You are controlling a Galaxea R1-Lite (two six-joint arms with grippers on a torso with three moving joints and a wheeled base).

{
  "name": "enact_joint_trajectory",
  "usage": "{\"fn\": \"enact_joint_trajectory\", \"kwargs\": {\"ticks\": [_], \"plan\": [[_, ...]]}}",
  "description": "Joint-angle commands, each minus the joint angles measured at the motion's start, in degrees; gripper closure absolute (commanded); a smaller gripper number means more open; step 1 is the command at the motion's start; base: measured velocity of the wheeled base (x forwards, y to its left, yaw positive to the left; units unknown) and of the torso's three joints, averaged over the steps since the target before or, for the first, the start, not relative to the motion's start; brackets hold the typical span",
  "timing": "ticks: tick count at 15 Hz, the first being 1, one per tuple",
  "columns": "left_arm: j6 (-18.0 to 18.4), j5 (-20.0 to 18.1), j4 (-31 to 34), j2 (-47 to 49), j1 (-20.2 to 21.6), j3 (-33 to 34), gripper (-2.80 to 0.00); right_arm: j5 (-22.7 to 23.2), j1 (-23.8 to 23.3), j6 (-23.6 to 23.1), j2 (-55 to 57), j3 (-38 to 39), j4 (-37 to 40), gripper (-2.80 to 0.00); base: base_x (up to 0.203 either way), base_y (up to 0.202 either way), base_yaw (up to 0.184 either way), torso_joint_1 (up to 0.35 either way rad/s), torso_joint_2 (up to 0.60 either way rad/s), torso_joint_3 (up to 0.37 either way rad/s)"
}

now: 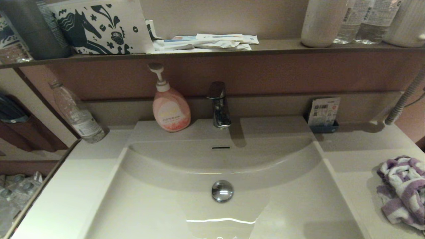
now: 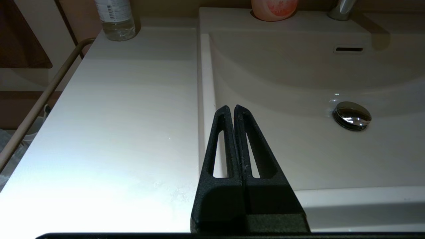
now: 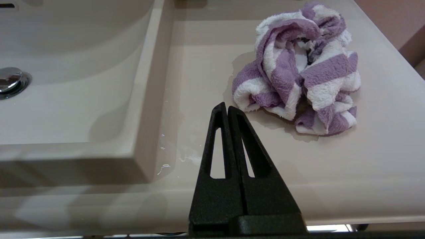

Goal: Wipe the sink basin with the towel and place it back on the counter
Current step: Pick up the cloth

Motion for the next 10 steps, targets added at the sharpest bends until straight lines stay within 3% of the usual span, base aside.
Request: {"fn": "enact_joint_trajectory", "kwargs": {"ticks": [1, 8, 10], "plan": [[-0.09, -0.02, -0.07, 0.11, 0.01, 0.0, 0.0, -0.04, 0.0, 0.12, 0.0, 0.0, -0.02, 0.0, 0.0, 0.0, 0.0, 0.0, 0.0, 0.0], [-0.09, -0.02, -0.07, 0.11, 0.01, 0.0, 0.0, 0.06, 0.0, -2.75, 0.0, -0.12, -0.09, 0.0, 0.0, 0.0, 0.0, 0.0, 0.0, 0.0], [-0.09, -0.02, -0.07, 0.11, 0.01, 0.0, 0.0, -0.07, -0.04, -2.75, 0.66, -4.64, 1.34, 0.0, 0.0, 0.0, 0.0, 0.0, 0.0, 0.0]]}}
